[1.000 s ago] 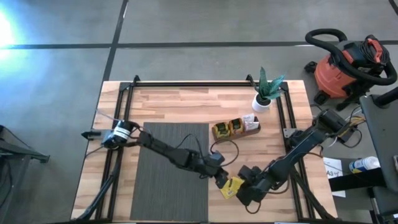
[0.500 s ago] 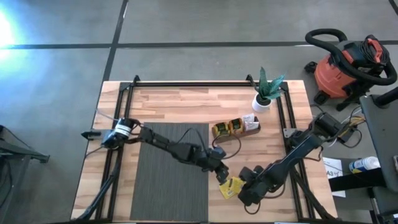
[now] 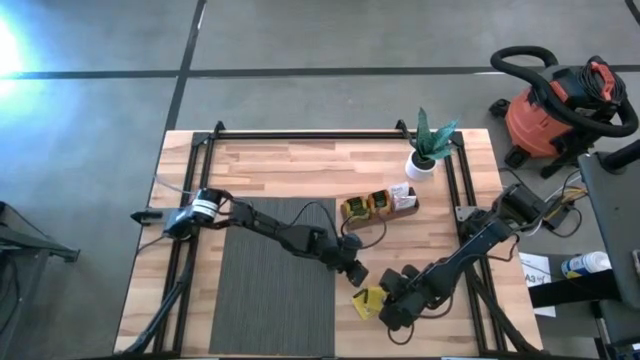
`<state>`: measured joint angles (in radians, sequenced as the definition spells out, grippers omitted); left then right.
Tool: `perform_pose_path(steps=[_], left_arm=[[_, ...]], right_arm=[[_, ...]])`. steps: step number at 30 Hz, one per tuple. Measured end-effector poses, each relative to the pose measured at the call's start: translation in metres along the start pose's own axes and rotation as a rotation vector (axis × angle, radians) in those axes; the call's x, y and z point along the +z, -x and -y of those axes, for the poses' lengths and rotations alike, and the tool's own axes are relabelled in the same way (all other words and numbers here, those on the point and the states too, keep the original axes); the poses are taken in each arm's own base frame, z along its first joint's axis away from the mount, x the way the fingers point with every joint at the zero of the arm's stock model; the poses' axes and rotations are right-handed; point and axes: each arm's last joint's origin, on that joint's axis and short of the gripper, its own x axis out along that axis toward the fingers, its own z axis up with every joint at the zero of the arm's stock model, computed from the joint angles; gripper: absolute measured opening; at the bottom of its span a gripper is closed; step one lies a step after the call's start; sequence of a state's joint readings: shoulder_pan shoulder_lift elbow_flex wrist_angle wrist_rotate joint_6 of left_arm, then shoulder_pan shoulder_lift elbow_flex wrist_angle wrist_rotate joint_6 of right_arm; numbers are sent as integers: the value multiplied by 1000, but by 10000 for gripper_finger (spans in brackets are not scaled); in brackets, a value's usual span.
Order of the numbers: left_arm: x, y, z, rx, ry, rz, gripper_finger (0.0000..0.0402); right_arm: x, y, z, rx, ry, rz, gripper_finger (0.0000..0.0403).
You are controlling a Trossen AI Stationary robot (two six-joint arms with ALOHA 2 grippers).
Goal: Pick & Place Tea
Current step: Put the yellow tea bag into the middle section of the wooden organizer
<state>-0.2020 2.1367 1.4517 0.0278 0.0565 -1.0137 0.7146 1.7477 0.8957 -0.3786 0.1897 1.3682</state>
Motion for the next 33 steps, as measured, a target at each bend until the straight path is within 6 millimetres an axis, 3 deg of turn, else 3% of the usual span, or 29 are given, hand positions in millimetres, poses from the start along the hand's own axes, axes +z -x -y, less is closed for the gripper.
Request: perform_pose_path(steps=[7, 33], left_arm=[[-11, -15, -10, -24, 96, -105, 112], [-18, -23, -2, -131, 109, -106, 112]], right_arm=[[4, -3, 4, -7, -13, 29, 137], [17, -8, 6, 14, -87, 114, 137]])
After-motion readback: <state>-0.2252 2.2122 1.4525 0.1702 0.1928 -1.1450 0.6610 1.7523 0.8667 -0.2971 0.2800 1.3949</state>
